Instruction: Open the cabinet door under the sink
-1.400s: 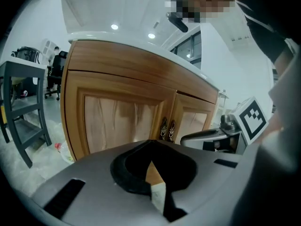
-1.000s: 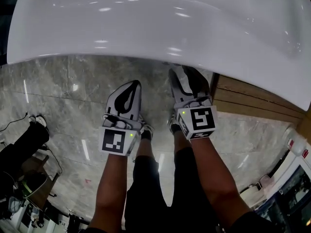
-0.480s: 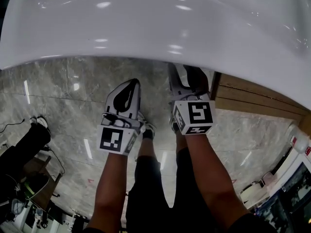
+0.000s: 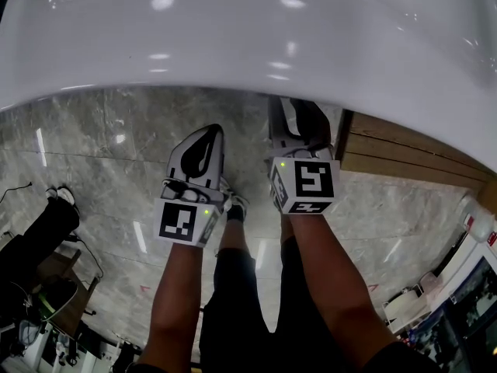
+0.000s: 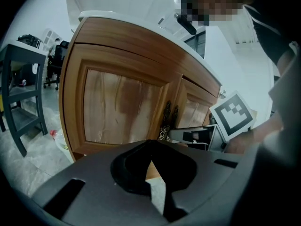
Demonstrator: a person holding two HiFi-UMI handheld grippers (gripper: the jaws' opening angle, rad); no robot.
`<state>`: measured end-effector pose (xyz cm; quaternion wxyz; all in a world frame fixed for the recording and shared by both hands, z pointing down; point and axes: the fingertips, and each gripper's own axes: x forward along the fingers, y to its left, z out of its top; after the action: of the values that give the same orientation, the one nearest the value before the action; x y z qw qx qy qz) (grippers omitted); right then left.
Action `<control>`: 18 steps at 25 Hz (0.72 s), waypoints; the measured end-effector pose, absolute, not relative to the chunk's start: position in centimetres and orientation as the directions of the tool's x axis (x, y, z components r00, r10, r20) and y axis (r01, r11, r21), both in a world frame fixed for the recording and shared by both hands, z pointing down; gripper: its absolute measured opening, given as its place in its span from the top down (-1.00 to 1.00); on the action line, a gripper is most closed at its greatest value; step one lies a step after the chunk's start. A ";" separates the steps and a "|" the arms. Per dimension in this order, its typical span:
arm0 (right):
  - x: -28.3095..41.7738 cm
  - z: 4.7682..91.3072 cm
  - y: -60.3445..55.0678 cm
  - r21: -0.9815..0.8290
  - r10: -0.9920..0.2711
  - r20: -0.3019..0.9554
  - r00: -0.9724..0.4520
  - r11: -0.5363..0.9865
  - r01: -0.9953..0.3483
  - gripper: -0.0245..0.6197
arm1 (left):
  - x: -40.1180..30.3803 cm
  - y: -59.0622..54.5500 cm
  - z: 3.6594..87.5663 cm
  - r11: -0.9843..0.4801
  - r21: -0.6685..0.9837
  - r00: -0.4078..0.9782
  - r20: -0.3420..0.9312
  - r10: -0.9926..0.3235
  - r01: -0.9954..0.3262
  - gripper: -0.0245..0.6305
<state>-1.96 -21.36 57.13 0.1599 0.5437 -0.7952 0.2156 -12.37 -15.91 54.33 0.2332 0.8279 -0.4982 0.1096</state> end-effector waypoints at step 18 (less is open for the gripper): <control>-1.9 56.6 -20.5 -0.128 -0.837 0.461 -0.293 0.264 -0.956 0.64 | -14.0 -14.9 54.4 -0.402 0.260 0.478 0.421 -0.771 -0.878 0.86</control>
<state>-1.91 -20.53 56.60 0.1525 0.5745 -0.7803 0.1944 -14.00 -14.95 54.39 0.2272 0.8290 -0.4974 0.1174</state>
